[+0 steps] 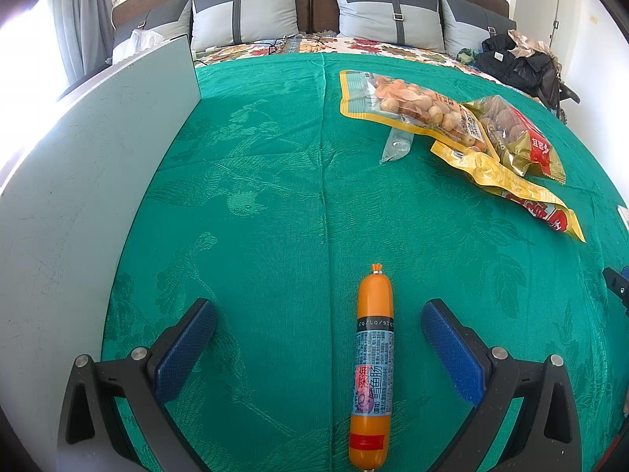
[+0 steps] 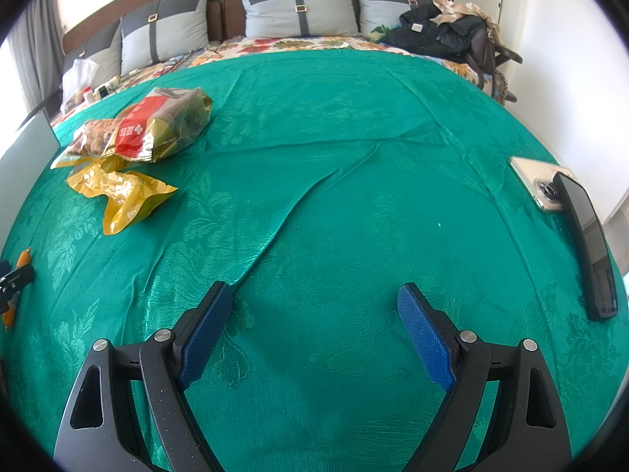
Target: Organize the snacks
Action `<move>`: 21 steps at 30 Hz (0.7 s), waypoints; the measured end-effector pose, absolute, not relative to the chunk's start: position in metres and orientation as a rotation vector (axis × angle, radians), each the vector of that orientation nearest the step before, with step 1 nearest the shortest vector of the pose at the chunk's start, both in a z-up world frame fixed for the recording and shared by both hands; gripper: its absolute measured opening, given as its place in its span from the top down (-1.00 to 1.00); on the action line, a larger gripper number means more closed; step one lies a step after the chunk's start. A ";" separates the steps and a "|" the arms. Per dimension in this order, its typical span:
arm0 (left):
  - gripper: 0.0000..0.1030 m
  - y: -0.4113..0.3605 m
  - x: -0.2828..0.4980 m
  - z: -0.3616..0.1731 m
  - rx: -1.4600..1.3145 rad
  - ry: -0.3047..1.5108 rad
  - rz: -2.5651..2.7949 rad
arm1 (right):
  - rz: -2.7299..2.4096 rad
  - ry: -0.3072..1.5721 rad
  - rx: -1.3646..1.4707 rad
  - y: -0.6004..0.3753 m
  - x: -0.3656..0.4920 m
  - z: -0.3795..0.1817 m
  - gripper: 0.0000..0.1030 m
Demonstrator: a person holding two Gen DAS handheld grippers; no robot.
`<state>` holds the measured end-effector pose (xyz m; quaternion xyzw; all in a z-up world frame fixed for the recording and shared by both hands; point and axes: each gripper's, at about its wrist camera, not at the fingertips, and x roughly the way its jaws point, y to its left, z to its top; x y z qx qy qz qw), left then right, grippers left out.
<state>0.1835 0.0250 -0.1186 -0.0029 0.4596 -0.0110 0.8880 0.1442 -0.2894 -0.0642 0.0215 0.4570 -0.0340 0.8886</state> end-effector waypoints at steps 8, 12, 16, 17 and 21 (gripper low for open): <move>-1.00 0.025 0.183 -0.119 -0.006 0.955 -0.023 | -0.071 0.950 0.045 -0.289 0.145 -0.064 -0.73; -1.00 0.025 0.183 -0.119 -0.006 0.955 -0.023 | -0.071 0.950 0.045 -0.289 0.144 -0.064 -0.73; -1.00 0.025 0.183 -0.119 -0.006 0.955 -0.023 | -0.071 0.950 0.045 -0.289 0.144 -0.064 -0.73; -1.00 0.025 0.183 -0.119 -0.006 0.955 -0.023 | -0.071 0.950 0.045 -0.289 0.145 -0.064 -0.73; -1.00 0.025 0.183 -0.119 -0.007 0.955 -0.024 | -0.060 0.971 0.053 -0.289 0.145 -0.063 -0.71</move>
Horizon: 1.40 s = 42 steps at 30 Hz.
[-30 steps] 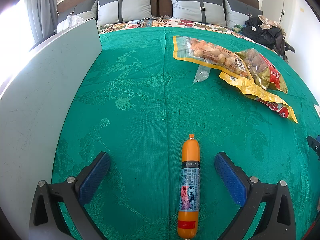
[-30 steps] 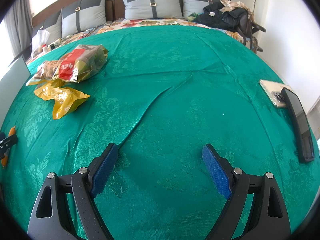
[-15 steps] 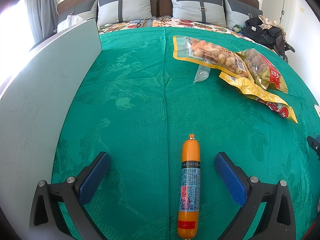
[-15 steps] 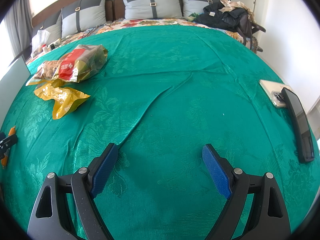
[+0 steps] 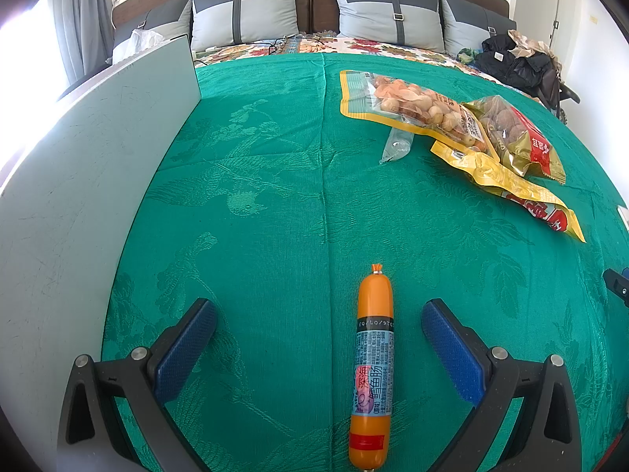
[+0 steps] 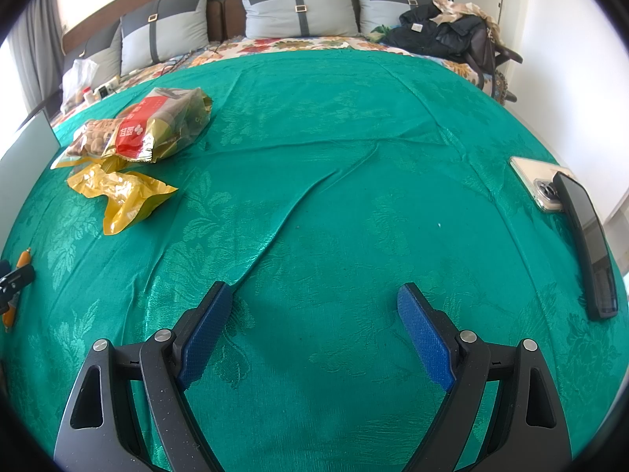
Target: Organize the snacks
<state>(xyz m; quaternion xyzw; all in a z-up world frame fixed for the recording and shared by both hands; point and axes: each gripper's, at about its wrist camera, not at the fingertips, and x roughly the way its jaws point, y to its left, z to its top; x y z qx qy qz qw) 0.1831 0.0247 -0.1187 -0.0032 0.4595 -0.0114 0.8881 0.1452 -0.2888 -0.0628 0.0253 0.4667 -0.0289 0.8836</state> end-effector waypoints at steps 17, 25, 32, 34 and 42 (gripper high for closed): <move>-1.00 0.025 0.182 -0.119 -0.007 0.954 -0.024 | 0.386 1.041 -0.291 -0.141 0.229 -0.059 -0.46; -1.00 0.025 0.182 -0.119 -0.007 0.954 -0.024 | 0.484 1.201 0.180 -0.198 0.177 -0.049 0.36; -1.00 0.025 0.182 -0.119 -0.005 0.954 -0.022 | 0.426 1.166 0.789 -0.307 0.130 -0.075 0.00; -1.00 0.025 0.182 -0.118 0.000 0.967 -0.028 | 0.323 1.137 0.722 -0.327 0.126 -0.064 -0.23; -0.59 0.013 0.171 -0.107 0.013 1.110 -0.107 | 0.330 1.152 0.195 -0.278 0.131 -0.029 -0.39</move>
